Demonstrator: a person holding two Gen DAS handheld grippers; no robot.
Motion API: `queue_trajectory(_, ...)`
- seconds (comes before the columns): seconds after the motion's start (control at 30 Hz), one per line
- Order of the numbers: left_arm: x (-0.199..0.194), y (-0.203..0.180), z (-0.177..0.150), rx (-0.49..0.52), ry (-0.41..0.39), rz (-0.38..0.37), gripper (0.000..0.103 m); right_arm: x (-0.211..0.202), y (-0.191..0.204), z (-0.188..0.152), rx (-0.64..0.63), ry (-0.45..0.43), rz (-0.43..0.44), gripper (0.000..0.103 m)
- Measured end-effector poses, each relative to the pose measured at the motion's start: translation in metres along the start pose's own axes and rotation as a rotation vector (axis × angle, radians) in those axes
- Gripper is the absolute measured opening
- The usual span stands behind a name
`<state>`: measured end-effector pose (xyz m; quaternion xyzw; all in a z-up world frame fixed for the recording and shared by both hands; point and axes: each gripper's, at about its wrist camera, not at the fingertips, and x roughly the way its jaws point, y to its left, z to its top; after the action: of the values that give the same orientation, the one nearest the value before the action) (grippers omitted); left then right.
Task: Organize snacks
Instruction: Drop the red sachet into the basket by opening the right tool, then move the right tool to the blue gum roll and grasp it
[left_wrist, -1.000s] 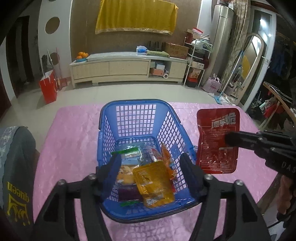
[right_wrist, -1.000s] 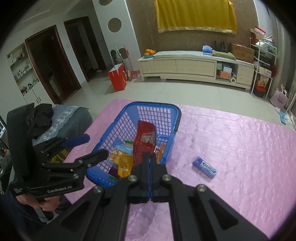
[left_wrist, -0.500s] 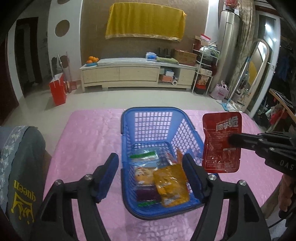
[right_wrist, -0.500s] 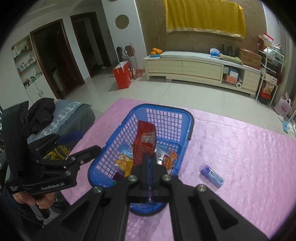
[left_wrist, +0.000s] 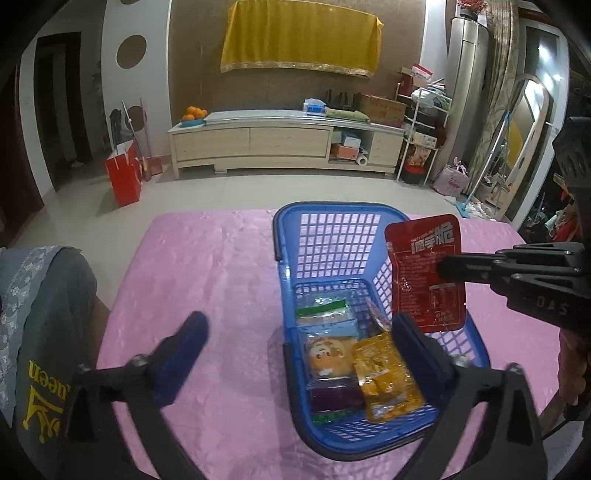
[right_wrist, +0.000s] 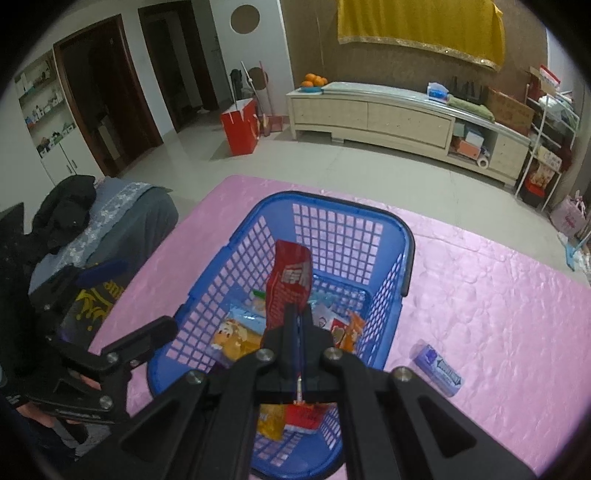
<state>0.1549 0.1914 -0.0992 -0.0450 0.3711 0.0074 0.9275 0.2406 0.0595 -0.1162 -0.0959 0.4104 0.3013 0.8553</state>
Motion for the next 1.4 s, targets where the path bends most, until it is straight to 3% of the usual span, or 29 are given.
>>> queue_trajectory(0.27,0.002,0.006,-0.002,-0.015,0.006,0.030,0.102,0.019,-0.004,0.000,0.002,0.083,-0.018,0.007)
queue_trajectory(0.33,0.001,0.005,-0.002,-0.016,0.008,0.025,0.102,0.016,-0.006,-0.002,-0.001,0.074,-0.033,0.017)
queue_trajectory(0.4,-0.001,0.004,-0.002,-0.016,0.004,0.021,0.102,0.008,-0.010,-0.006,-0.001,0.046,-0.058,0.051)
queue_trajectory(0.47,-0.004,0.004,-0.001,-0.013,-0.006,0.022,0.102,-0.004,-0.012,-0.009,0.003,-0.001,-0.079,0.066)
queue_trajectory(0.53,-0.006,0.001,0.000,-0.008,-0.010,0.019,0.102,-0.017,-0.012,-0.010,-0.006,-0.042,-0.110,0.069)
queue_trajectory(0.67,-0.013,-0.009,0.003,0.006,-0.016,0.008,0.102,-0.041,-0.016,-0.011,0.002,-0.090,-0.140,0.086)
queue_trajectory(0.8,-0.026,-0.024,0.008,0.015,-0.031,0.002,0.102,-0.063,-0.029,-0.013,0.046,-0.156,-0.146,0.086)
queue_trajectory(0.9,-0.033,-0.036,0.012,0.030,-0.038,0.003,0.102,-0.063,-0.045,-0.016,0.081,-0.092,-0.174,0.087)
queue_trajectory(1.0,-0.038,-0.049,0.016,0.059,-0.053,0.001,0.102,-0.063,-0.056,-0.021,0.087,-0.055,-0.142,0.087)
queue_trajectory(1.1,-0.036,-0.059,0.018,0.075,-0.048,-0.001,0.102,-0.067,-0.054,-0.025,-0.008,-0.055,-0.220,0.087)
queue_trajectory(1.2,-0.026,-0.065,0.023,0.059,-0.014,-0.026,0.102,-0.067,-0.066,-0.024,-0.001,-0.044,-0.273,0.102)
queue_trajectory(1.4,0.010,-0.076,0.026,0.053,0.080,-0.035,0.102,-0.052,-0.092,-0.021,0.000,0.003,-0.256,0.103)
